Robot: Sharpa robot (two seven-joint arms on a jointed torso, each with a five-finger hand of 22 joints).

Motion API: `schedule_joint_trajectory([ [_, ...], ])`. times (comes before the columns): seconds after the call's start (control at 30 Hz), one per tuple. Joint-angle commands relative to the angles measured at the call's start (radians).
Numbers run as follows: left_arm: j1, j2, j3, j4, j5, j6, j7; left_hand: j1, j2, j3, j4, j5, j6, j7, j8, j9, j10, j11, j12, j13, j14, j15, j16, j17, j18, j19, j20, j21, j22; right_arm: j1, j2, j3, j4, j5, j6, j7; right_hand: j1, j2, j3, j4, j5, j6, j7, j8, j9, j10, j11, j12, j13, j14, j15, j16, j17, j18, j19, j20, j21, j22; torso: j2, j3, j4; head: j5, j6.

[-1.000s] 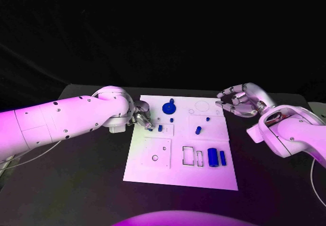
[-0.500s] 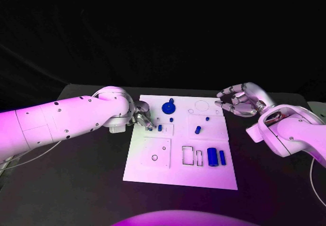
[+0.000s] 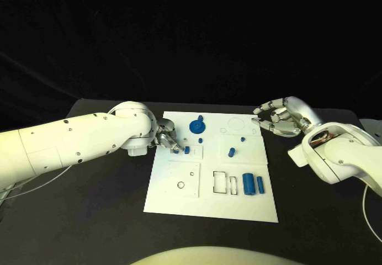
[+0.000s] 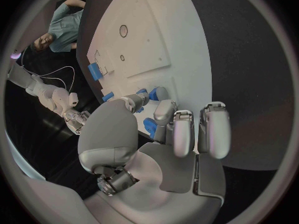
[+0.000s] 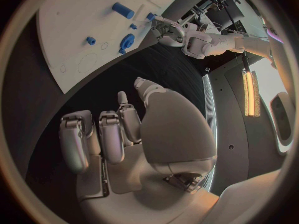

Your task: Assemble the parts on the task board

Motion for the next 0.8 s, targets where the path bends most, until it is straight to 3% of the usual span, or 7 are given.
schedule_joint_trajectory([
  [0.03, -0.002, 0.002, -0.001, 0.0, -0.001, 0.013, 0.004, -0.012, -0.001, -0.01, 0.001, -0.005, -0.002, 0.006, 0.005, -0.002, 0.002, -0.003, 0.005, 0.001, 0.106, -0.007, 0.006, 0.263, -0.007, 0.003, -0.006, 0.002, 0.011, -0.001, 0.0, 0.0, 0.001, -0.005, 0.004, 0.011, -0.011, -0.001, 0.001, 0.006, -0.004, -0.001, 0.0, 0.006, -0.001, -0.005, 0.0, -0.003, 0.082, 0.09, -0.008, -0.004, 0.221, -0.006, 0.103, -0.005, 0.002, 0.261, 0.0, -0.0001, 0.0003, 0.0, 0.001],
  [0.8, -0.002, -0.019, 0.005, 0.016, -0.009, -0.019, 0.006, -0.015, -0.003, -0.049, 0.025, -0.004, -0.002, 0.007, 0.004, -0.003, 0.002, -0.003, 0.005, 0.001, 0.106, -0.007, 0.006, 0.263, -0.006, 0.003, -0.006, 0.001, 0.01, -0.001, -0.001, 0.0, 0.0, -0.004, 0.005, 0.011, -0.015, -0.002, 0.0, 0.009, -0.009, -0.002, 0.0, 0.007, -0.001, -0.005, 0.0, -0.003, 0.082, 0.09, -0.008, -0.004, 0.22, -0.006, 0.102, -0.005, 0.0, 0.26, 0.0, -0.0002, 0.0001, -0.005, 0.0],
])
